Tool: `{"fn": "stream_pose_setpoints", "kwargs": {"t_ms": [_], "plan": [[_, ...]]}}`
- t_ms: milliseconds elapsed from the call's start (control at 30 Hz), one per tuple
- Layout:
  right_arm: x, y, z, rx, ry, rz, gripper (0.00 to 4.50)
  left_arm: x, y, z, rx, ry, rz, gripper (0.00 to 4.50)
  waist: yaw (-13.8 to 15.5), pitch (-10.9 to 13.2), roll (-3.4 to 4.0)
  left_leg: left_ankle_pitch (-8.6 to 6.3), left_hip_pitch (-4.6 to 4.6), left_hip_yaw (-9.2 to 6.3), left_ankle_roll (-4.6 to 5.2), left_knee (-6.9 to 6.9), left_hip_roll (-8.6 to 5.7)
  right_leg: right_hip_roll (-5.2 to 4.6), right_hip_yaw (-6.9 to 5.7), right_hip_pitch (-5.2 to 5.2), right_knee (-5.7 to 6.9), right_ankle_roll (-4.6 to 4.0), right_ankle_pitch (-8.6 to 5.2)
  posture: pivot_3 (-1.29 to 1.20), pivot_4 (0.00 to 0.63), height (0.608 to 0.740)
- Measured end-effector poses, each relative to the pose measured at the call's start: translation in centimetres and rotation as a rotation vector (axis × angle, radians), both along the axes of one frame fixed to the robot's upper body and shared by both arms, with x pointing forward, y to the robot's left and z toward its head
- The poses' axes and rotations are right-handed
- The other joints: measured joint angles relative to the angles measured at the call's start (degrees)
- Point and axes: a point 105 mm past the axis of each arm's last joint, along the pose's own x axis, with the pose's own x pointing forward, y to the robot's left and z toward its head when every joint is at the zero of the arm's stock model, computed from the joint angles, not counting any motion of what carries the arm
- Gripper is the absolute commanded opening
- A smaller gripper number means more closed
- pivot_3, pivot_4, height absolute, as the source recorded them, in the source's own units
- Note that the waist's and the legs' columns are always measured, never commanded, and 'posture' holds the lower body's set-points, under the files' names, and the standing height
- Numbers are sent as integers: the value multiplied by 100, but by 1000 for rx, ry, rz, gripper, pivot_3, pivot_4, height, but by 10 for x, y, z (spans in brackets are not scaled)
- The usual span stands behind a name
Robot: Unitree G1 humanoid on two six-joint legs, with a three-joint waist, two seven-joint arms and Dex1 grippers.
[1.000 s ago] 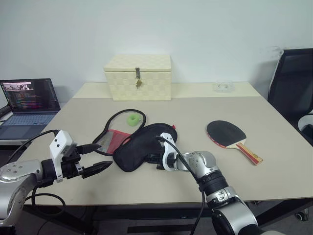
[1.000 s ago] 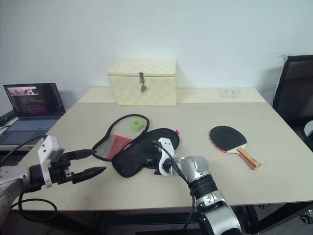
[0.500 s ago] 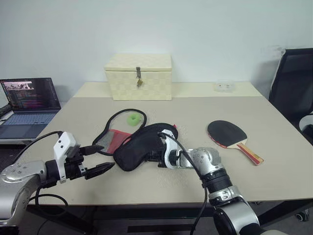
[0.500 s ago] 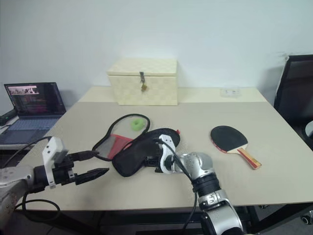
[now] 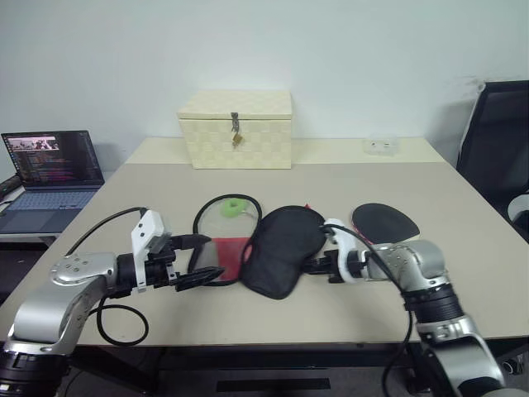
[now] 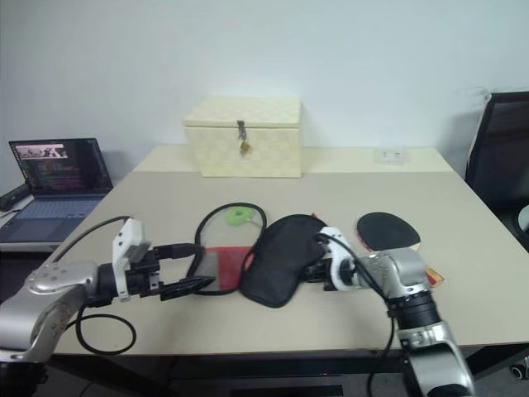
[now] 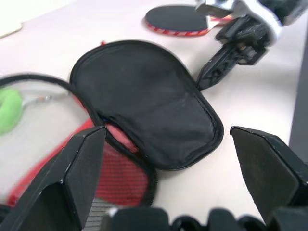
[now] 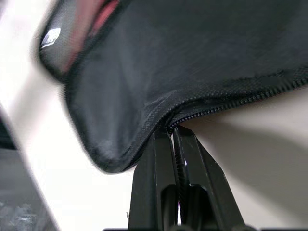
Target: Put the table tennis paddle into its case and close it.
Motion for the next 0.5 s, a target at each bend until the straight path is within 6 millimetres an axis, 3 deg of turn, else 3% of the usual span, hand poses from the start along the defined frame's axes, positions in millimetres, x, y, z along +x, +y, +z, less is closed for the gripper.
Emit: {"fn": "stream_pose_setpoints", "kwargs": {"t_ms": [267, 500], "plan": [[27, -42, 17, -125, -99, -12, 42, 6, -12, -3, 5, 6, -49, 4500, -11, 1, -2, 0, -19, 8, 0, -1, 4, 6, 4, -23, 3, -1, 1, 0, 150, 740], [33, -48, 14, -143, -103, 1, 42, 7, -13, -2, 11, 2, -63, 4500, -3, 2, -3, 0, -24, 4, 0, 0, 4, 5, 4, -27, 4, -1, 1, 0, 150, 740]]}}
